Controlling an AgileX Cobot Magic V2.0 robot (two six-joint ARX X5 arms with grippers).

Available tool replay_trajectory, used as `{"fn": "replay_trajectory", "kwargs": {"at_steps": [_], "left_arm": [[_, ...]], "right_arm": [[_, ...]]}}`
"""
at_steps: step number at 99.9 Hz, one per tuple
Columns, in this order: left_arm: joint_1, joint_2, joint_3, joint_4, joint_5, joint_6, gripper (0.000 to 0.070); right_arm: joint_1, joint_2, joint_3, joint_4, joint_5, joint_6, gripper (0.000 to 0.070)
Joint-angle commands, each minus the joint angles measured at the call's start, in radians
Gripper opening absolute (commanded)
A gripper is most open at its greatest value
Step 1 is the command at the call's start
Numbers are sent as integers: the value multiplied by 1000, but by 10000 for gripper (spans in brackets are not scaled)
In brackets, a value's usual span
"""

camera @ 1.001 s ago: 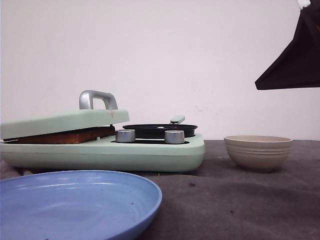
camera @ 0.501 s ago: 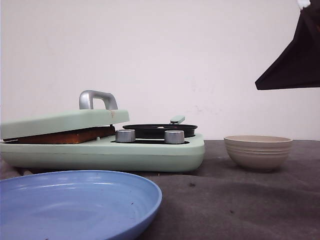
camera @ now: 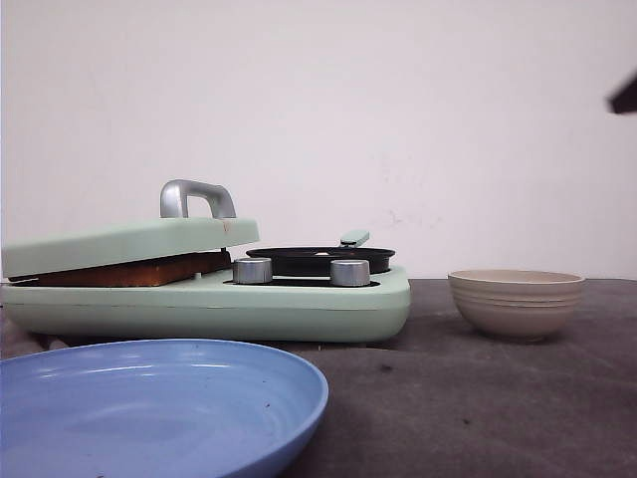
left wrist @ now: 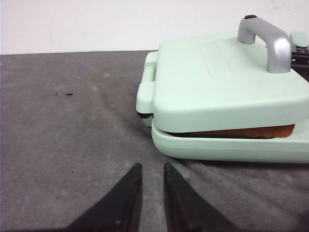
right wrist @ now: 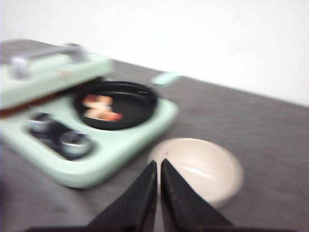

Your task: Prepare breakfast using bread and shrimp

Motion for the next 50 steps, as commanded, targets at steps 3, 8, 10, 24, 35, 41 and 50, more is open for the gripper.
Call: {"fn": "replay_trajectory", "kwargs": {"at_steps": [3, 8, 10, 24, 35, 41, 50], "left_arm": [[2, 0, -18, -3, 4, -1, 1], [2, 0, -18, -3, 4, -1, 1], [2, 0, -18, -3, 4, -1, 1], [2, 0, -18, -3, 4, -1, 1], [2, 0, -18, -4, 4, -1, 1], [2, 0, -18, -4, 3, -1, 1], [2, 0, -18, -3, 4, -1, 1]], "right_arm": [[-79, -69, -48, 5, -37, -58, 1], [-126, -125, -83, 5, -47, -58, 1], [-143, -148, -97, 5, -49, -57, 1], [-255, -294, -171, -62, -77, -57, 1], [-319, -289, -171, -154, -106, -57, 1], [-330, -289, -171, -188, -112, -57, 1], [-332, -289, -171, -190, -92, -58, 1]]}}
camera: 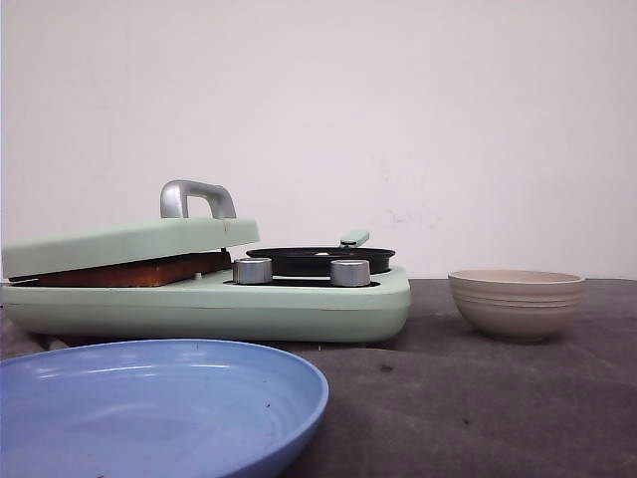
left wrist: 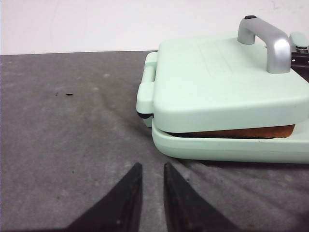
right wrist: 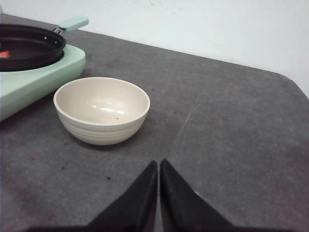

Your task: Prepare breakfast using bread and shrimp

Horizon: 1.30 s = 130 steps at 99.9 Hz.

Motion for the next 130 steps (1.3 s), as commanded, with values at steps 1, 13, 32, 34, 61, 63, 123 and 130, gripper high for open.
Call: {"fn": "replay_trajectory", "kwargs": {"at_steps": [1, 13, 32, 34, 61, 63, 123, 130], "left_arm": [[2, 0, -18, -4, 3, -1, 1], [2, 0, -18, -4, 3, -1, 1], [2, 0, -18, -4, 3, -1, 1], [2, 0, -18, -4, 2, -1, 1], [2, 0, -18, -4, 3, -1, 1], [2, 0, -18, -4, 2, -1, 1], [2, 0, -18, -4, 3, -1, 1], [2, 0, -18, -4, 3, -1, 1]], "right_arm": [[-1, -2, -5, -11, 5, -8, 1], [-1, -2, -5, -11, 21, 40, 1], [-1, -2, -5, -7, 26, 75, 1], [-1, -2, -5, -3, 24, 74, 1], [0, -2, -4, 17, 6, 74, 1], [0, -2, -4, 17, 6, 74, 1], [0, -2, -4, 17, 6, 74, 1], [0, -2, -4, 17, 6, 74, 1]]}}
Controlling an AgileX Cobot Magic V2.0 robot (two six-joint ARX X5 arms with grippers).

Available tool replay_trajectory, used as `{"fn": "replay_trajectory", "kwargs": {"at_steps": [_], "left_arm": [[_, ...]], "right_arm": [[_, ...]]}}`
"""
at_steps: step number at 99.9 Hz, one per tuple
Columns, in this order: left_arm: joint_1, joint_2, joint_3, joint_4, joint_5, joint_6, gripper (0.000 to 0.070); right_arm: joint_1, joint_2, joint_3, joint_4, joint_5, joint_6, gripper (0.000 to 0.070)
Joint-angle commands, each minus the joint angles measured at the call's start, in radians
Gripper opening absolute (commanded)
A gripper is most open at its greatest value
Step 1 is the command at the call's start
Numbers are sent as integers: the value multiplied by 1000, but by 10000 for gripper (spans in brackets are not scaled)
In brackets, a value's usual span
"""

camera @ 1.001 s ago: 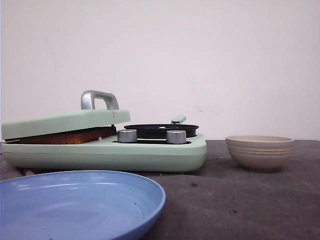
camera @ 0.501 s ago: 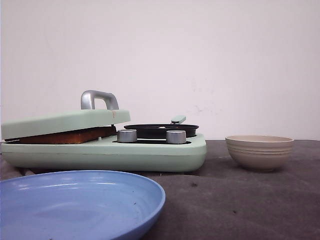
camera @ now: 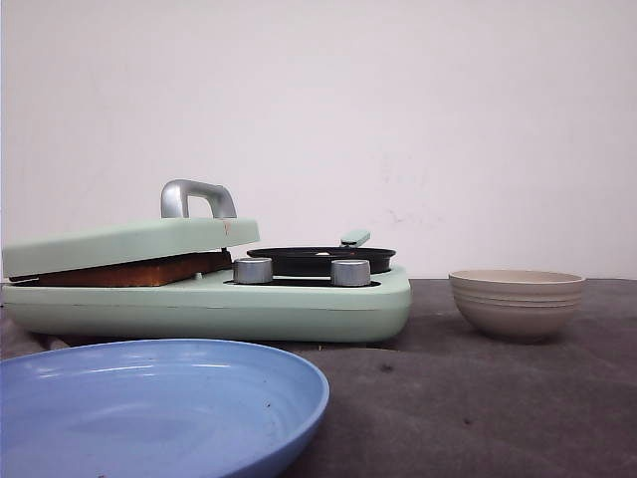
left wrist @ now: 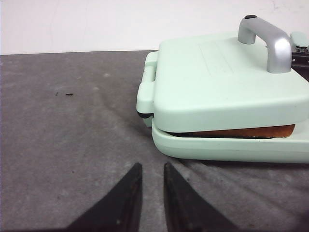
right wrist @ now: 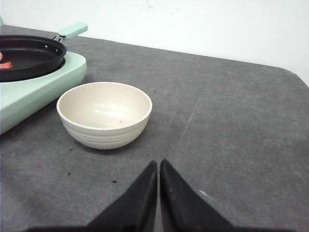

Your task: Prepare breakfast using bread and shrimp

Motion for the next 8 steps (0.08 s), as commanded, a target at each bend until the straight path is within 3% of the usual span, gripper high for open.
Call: {"fn": "replay_trajectory", "kwargs": {"at_steps": [1, 8], "left_arm": [[2, 0, -18, -4, 2, -1, 1], [2, 0, -18, -4, 3, -1, 1]], "right_arm": [[0, -1, -4, 12, 0, 14, 1], [0, -1, -4, 12, 0, 14, 1]]}}
